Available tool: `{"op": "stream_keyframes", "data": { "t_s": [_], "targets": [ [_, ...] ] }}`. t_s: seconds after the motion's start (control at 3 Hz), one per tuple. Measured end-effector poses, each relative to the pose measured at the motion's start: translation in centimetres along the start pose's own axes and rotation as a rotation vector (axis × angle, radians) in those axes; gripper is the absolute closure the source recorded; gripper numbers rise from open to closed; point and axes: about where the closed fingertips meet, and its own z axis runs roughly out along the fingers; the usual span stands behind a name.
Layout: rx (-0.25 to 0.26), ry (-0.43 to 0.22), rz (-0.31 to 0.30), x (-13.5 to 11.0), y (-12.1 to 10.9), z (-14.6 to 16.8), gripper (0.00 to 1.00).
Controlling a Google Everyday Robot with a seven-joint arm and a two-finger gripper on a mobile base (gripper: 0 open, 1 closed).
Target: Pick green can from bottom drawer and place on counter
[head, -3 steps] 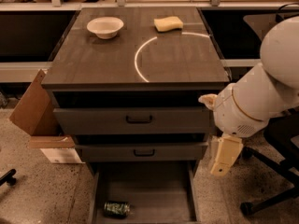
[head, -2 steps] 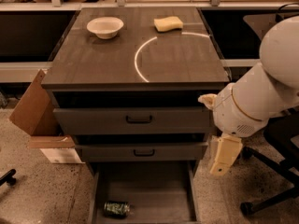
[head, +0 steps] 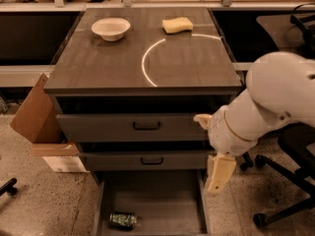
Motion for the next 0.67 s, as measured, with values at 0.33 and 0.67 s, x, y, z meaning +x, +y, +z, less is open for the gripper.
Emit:
{"op": "stream_keyframes", "data": {
  "t_s": [0.33, 0.67],
  "targets": [
    [-0.075, -0.050, -0.010, 0.80, 0.28, 8.06, 0.00],
    [-0.077, -0.049, -0.013, 0.80, 0.31, 8.20, 0.00]
  ]
}}
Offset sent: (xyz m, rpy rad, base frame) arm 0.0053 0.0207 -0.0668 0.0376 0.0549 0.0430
